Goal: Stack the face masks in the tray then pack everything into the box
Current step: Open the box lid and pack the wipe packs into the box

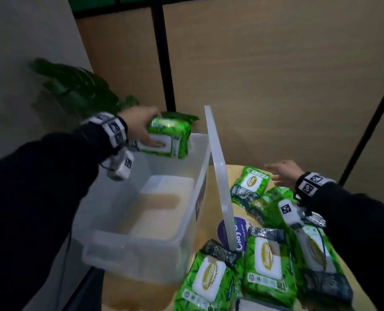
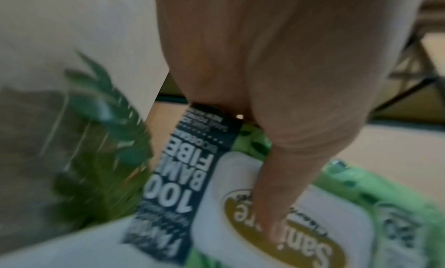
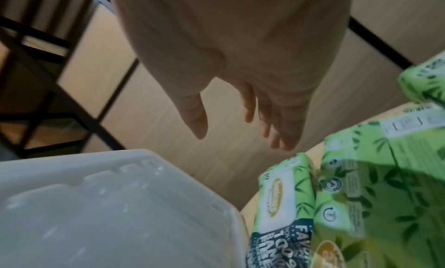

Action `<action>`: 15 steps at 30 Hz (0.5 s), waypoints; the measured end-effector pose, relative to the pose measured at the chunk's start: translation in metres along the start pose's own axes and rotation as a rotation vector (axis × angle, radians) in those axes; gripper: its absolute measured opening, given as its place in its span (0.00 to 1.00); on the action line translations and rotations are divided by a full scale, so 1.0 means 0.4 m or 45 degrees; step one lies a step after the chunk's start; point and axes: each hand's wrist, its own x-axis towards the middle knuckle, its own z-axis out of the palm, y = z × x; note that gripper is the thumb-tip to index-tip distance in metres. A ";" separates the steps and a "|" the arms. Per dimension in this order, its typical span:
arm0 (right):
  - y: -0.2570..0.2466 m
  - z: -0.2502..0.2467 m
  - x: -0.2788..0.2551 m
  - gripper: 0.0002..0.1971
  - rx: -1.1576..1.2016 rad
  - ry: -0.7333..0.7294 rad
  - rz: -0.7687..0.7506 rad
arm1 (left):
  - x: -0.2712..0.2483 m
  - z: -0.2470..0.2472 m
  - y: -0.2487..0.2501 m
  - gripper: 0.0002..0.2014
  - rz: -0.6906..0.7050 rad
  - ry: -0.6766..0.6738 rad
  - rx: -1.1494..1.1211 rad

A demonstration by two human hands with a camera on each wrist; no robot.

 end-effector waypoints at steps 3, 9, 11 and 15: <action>0.024 0.036 0.099 0.19 -0.040 0.003 0.125 | 0.108 0.212 -0.029 0.35 0.095 -0.050 -0.054; 0.080 0.120 0.253 0.33 -0.298 -0.014 0.221 | 0.251 0.463 0.008 0.35 0.156 -0.035 -0.241; 0.087 0.142 0.277 0.29 -0.422 -0.063 0.233 | 0.286 0.526 0.028 0.34 0.168 -0.067 -0.235; 0.079 0.147 0.279 0.21 -0.548 -0.004 0.251 | 0.323 0.612 0.035 0.34 0.168 -0.065 -0.029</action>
